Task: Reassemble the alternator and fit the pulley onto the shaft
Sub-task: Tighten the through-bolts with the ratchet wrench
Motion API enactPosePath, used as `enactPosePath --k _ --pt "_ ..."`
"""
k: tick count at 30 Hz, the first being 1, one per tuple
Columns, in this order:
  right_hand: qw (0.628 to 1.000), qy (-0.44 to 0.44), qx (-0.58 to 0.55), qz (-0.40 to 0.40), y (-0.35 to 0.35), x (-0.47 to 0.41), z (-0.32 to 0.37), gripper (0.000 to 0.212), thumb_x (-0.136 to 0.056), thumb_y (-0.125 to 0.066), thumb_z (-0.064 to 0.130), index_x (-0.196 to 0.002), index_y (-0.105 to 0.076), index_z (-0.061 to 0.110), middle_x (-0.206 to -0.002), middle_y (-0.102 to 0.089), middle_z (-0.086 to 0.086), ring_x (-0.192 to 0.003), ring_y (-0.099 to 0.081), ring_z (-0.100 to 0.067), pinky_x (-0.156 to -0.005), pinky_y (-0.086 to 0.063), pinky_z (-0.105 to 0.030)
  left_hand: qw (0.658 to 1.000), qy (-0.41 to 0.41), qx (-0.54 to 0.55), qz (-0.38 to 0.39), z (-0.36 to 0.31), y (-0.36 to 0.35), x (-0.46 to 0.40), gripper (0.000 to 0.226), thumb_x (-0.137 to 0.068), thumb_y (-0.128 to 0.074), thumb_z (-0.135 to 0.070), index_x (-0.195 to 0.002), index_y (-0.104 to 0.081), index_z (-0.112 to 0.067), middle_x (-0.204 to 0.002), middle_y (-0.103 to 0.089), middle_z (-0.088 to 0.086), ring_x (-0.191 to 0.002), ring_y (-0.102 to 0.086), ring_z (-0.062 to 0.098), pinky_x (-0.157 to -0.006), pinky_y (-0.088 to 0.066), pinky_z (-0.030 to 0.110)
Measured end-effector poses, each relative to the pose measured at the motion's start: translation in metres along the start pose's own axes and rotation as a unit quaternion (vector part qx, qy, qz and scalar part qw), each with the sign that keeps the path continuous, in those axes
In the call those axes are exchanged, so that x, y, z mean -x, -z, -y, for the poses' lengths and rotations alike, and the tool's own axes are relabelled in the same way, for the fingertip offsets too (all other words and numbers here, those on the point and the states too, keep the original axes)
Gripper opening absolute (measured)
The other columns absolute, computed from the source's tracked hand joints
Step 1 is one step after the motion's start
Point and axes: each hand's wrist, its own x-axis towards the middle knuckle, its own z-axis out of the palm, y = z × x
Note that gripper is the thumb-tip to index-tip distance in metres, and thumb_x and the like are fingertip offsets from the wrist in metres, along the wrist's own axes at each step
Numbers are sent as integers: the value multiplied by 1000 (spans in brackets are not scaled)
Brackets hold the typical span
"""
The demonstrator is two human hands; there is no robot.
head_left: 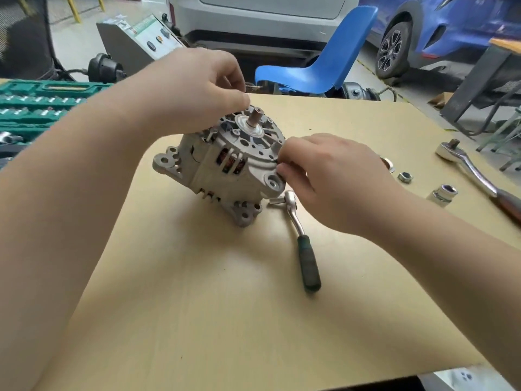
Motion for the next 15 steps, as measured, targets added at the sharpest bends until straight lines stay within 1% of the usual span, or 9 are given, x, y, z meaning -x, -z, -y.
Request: enactPosePath --k 1,3,6,9,11,13,15 --pt "1000 2 3 19 4 -3 0 33 -104 -35 40 -106 -60 18 -95 -65 0 -92 -57 -30 -71 -50 -42 1000 4 0 11 1 -1 -1 18 -103 -61 -46 -117 -67 -36 -104 -67 -15 -86 -59 2 -63 -45 26" --pt "999 22 9 38 8 -7 0 29 -104 -40 37 -104 -61 18 -93 -65 -1 -92 -58 -30 -72 -51 -43 999 27 24 40 4 0 -2 25 -103 -61 -52 -125 -64 -41 -111 -67 -20 -90 -61 2 -65 -46 27" --pt "998 41 20 33 10 -6 -2 23 -104 -47 34 -102 -63 18 -91 -65 1 -91 -58 -29 -71 -52 -43 996 44 36 68 8 1 -1 36 -102 -61 -57 -136 -59 -45 -124 -65 -24 -98 -62 5 -72 -52 30" --pt "999 12 20 36 9 -3 1 28 -102 -44 38 -104 -64 18 -93 -66 0 -92 -59 -30 -74 -53 -45 997 37 25 66 8 -1 -2 43 -104 -60 -55 -144 -54 -42 -133 -63 -21 -99 -62 6 -71 -50 28" --pt "999 -12 3 34 8 -2 3 32 -101 -42 41 -104 -65 19 -94 -67 0 -91 -60 -32 -76 -53 -45 997 35 12 70 8 -2 -4 46 -104 -60 -52 -148 -51 -41 -137 -62 -17 -102 -63 13 -70 -48 28" --pt "999 -33 -2 33 7 -3 3 29 -102 -45 41 -101 -65 19 -91 -66 0 -88 -59 -32 -75 -53 -43 996 37 0 78 7 -3 -5 46 -105 -60 -50 -149 -49 -40 -139 -61 -12 -107 -61 17 -68 -46 29" --pt "998 -49 -2 38 5 -5 2 25 -104 -51 39 -98 -66 19 -88 -66 -1 -85 -57 -31 -72 -53 -42 996 36 -12 82 7 -3 -5 47 -105 -60 -48 -150 -48 -41 -139 -60 -9 -104 -61 18 -67 -46 31"
